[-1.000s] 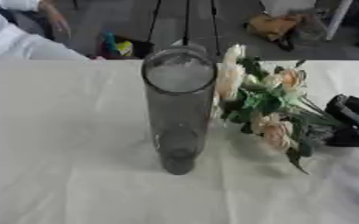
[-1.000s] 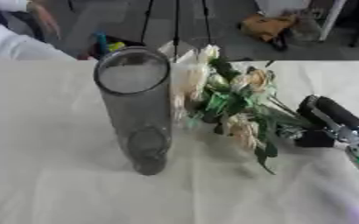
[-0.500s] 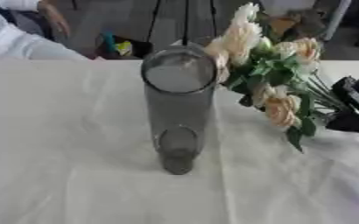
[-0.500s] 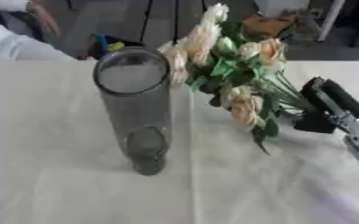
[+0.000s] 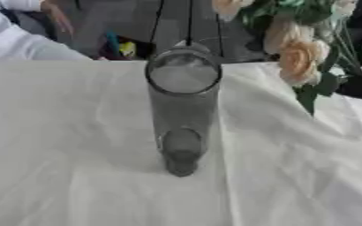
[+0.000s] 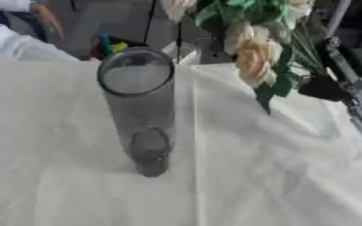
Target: Arrange flowers into the vase.
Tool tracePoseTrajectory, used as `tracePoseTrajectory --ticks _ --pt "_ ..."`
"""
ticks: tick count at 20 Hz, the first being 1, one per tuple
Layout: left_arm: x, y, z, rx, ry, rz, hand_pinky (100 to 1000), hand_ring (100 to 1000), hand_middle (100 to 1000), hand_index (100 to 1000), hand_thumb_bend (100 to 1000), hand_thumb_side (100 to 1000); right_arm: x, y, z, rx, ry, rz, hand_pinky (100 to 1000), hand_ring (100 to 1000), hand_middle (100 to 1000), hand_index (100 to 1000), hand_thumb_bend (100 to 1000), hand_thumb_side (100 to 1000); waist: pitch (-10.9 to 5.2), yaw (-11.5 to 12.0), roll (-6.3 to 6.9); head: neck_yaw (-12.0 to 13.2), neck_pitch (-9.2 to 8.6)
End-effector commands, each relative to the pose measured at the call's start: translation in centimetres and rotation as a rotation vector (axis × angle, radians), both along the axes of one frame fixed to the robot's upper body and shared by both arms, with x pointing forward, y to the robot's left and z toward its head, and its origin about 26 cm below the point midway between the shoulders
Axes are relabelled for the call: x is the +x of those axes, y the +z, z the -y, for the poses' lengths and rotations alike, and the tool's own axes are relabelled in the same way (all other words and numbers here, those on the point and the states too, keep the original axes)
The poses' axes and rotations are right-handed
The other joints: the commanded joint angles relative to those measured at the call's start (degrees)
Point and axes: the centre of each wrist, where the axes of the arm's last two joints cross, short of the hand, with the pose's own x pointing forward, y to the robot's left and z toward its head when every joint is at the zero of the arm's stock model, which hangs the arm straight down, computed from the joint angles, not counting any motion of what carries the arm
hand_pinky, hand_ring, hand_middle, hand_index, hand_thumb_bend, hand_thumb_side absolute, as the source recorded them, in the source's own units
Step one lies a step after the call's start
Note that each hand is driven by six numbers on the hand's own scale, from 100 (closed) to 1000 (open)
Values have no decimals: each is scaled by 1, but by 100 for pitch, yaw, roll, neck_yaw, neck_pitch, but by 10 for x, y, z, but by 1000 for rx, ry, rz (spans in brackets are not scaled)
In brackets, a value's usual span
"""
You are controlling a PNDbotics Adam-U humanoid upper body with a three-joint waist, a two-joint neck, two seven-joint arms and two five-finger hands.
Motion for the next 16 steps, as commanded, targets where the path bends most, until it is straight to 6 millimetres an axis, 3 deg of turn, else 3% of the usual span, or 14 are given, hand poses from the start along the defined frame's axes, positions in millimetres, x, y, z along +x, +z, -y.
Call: tracePoseTrajectory --ticks 1,7,10,11,12,16 --pt "-2 6 -3 22 0 21 539 581 723 863 100 1000 -8 38 -10 63 43 62 112 100 100 100 390 554 -267 17 -65 36 29" --pt "-2 6 -4 26 -6 17 539 581 723 862 100 1000 -7 69 -42 220 143 123 100 100 100 100 364 519 -344 76 -91 86 77" --pt "-3 5 -4 27 -10 15 539 581 723 862 100 1000 -5 85 -62 307 210 156 100 100 100 100 309 464 -398 127 -104 84 99" --pt "-3 5 -4 27 -12 14 539 581 723 862 100 1000 -4 89 -68 332 230 164 100 100 100 100 382 463 -412 140 -108 86 104" --pt "-3 5 -4 28 -13 13 539 581 722 862 100 1000 -4 93 -75 357 250 172 100 100 100 100 287 442 -427 157 -112 85 112" --pt "-3 4 -3 29 -23 7 539 580 722 862 100 1000 0 106 -97 448 318 191 100 100 100 100 247 393 -484 226 -134 59 145"
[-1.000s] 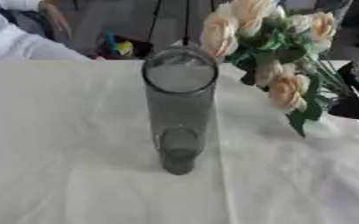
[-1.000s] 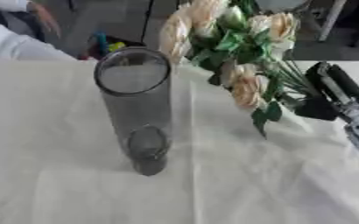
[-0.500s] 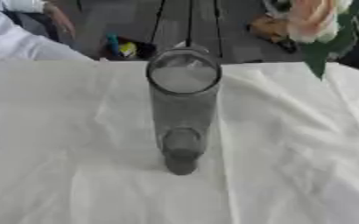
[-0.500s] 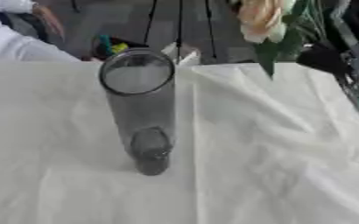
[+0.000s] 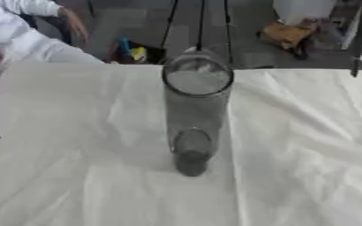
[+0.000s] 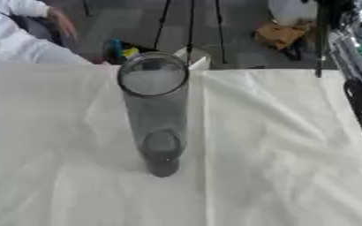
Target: Arrange flowers into the vase.
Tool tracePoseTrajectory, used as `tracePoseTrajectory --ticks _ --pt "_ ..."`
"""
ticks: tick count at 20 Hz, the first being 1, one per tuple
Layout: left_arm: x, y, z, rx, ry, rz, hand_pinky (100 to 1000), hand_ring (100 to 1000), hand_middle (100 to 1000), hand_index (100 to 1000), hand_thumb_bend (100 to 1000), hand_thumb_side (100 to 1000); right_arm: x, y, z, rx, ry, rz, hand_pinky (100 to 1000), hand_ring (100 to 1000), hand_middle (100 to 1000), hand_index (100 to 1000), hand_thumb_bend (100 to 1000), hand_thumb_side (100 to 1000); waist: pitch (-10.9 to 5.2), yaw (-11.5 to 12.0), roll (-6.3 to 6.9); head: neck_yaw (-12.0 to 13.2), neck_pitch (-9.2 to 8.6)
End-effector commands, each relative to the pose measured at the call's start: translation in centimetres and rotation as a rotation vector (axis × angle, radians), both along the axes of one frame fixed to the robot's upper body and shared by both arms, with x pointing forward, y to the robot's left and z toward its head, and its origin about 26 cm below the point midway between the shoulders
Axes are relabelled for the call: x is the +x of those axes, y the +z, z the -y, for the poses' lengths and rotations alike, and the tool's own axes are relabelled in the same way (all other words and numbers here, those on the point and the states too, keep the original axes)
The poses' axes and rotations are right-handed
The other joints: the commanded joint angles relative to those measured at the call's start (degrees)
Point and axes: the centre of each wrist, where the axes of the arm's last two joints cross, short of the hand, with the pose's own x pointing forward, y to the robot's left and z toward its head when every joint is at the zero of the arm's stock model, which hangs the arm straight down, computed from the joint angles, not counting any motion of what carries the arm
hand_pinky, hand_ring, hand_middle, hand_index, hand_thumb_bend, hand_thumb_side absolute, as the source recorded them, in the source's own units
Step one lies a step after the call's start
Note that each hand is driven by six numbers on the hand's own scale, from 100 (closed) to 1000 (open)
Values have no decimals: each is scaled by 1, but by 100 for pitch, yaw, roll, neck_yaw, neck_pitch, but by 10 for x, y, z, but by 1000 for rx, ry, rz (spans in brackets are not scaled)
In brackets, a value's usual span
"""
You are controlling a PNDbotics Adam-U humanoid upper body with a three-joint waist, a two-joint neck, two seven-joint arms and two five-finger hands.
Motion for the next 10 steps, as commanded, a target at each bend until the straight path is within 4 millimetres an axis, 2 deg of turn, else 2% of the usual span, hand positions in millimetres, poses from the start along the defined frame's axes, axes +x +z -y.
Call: tracePoseTrajectory --ticks 1,3,10 --pt "-2 6 0 20 -19 18 539 580 722 862 100 1000 -4 17 -13 58 46 36 100 100 100 100 237 379 -243 22 -100 -13 48" --pt "-2 5 1 21 -23 14 539 580 722 862 100 1000 -2 21 -21 99 75 37 100 100 100 100 216 352 -272 52 -106 -34 64" --pt "-3 5 1 26 -34 9 539 580 722 861 100 1000 0 36 -43 183 147 46 100 100 100 100 189 357 -340 113 -128 -117 98"
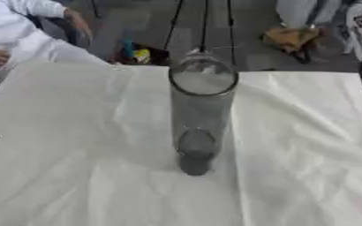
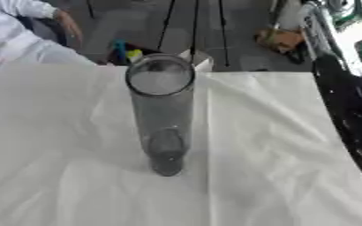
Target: Arrange flowers into the vase.
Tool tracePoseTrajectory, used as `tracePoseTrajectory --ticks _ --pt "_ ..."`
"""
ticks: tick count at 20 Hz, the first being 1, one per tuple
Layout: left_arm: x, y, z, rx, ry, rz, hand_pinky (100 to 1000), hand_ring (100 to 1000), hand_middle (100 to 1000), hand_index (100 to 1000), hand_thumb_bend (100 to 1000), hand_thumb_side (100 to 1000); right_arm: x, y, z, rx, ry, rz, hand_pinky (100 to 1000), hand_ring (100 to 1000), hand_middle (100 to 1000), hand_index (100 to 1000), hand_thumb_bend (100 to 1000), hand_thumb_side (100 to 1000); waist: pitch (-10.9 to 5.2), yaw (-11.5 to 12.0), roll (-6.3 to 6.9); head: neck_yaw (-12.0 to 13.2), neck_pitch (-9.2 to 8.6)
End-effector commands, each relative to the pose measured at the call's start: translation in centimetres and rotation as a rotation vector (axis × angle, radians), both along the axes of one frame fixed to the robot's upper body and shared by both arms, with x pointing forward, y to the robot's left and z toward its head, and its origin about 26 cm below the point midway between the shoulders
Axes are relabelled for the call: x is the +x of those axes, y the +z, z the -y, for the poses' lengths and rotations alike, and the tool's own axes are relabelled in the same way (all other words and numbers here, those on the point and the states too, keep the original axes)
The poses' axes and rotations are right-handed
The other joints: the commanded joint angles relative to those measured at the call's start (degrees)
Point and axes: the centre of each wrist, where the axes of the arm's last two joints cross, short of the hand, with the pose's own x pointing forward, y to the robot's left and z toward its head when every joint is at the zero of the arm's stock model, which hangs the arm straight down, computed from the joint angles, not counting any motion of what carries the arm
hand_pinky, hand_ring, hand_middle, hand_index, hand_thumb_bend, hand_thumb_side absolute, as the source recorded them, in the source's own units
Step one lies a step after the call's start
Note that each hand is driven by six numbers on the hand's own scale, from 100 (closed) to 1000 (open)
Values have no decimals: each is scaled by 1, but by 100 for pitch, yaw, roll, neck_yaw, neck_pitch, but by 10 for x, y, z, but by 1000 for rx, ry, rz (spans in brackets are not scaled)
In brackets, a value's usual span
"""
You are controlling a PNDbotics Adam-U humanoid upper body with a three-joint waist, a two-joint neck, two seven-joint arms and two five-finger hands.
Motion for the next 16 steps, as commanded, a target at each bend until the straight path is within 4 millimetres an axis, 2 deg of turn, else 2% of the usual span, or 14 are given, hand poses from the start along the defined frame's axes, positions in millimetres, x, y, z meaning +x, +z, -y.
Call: tracePoseTrajectory --ticks 1,16 --pt "-2 6 0 24 -17 21 539 580 722 861 100 1000 -4 15 -5 20 17 23 100 100 100 100 190 357 -242 18 -96 -38 48" --pt "-2 6 -3 36 -18 11 539 580 722 860 100 1000 -11 30 -22 51 129 -172 100 100 100 100 232 341 -374 10 -136 50 97"
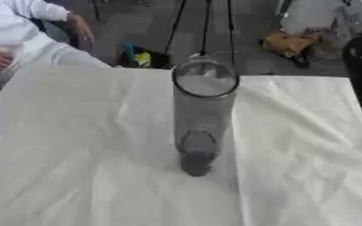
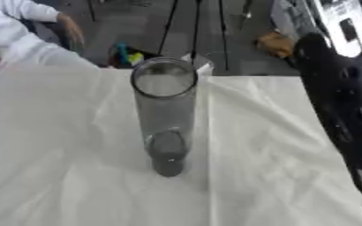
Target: Arrange flowers into the vase.
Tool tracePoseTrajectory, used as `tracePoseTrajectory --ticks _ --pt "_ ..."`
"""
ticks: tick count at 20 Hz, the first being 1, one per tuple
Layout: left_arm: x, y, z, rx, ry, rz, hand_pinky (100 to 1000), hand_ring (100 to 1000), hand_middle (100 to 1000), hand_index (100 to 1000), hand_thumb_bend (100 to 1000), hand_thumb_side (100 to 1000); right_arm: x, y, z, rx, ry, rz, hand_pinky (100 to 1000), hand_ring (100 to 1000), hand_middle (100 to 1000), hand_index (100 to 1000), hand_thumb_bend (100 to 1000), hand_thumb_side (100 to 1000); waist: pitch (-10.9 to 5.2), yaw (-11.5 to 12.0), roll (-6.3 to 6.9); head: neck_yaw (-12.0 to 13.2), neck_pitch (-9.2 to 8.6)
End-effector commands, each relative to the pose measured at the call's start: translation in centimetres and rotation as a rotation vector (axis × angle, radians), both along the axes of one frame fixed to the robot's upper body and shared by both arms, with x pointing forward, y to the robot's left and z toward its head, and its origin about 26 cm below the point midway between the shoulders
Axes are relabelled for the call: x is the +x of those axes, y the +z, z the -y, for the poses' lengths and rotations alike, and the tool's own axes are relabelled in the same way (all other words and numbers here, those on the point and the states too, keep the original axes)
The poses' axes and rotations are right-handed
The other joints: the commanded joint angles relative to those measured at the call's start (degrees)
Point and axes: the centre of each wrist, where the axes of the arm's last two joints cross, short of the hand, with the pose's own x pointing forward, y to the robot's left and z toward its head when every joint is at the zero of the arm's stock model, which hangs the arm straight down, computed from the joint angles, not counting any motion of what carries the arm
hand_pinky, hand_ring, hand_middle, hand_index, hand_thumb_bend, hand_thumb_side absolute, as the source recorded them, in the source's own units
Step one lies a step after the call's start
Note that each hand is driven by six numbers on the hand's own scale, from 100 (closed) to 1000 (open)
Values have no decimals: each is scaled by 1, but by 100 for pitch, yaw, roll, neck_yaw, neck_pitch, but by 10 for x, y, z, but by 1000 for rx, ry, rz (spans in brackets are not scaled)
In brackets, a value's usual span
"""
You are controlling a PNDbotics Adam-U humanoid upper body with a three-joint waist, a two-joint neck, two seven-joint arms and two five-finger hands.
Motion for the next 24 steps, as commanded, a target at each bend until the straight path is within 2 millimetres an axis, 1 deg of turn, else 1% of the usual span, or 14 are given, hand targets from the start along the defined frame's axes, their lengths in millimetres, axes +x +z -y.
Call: tracePoseTrajectory --ticks 1,4,9,16,21,22,23,24 --pt "-2 6 -1 23 -7 20 539 580 722 860 100 1000 -9 16 -3 -2 36 -11 100 100 100 100 236 338 -218 -22 -80 27 41" --pt "-2 6 -1 24 -6 18 538 579 722 860 100 1000 -10 20 -7 5 70 -61 100 100 100 100 236 335 -242 -51 -77 35 32" --pt "-2 6 -1 23 -7 14 538 578 721 860 100 1000 -12 25 -16 16 101 -87 100 100 100 100 230 336 -286 -71 -67 22 47" --pt "-2 6 -1 19 -15 11 538 578 721 859 100 997 -12 26 -36 46 194 -154 100 100 100 100 201 327 -340 -80 -38 -10 77" --pt "-2 6 0 15 -21 9 538 578 721 859 100 994 -16 24 -48 57 247 -179 100 100 100 100 201 324 -369 -74 -36 -19 85" --pt "-2 6 0 15 -22 9 538 578 721 859 100 1000 -17 24 -50 57 255 -184 100 100 100 100 328 203 -373 -75 -36 -15 84" --pt "-2 7 0 14 -23 10 538 578 721 859 100 993 -17 23 -53 58 265 -190 100 100 100 100 203 323 -379 -79 -36 -9 85" --pt "-2 7 0 13 -24 10 538 578 721 859 100 992 -18 22 -56 58 275 -195 100 100 100 100 207 323 -385 -85 -36 4 85"
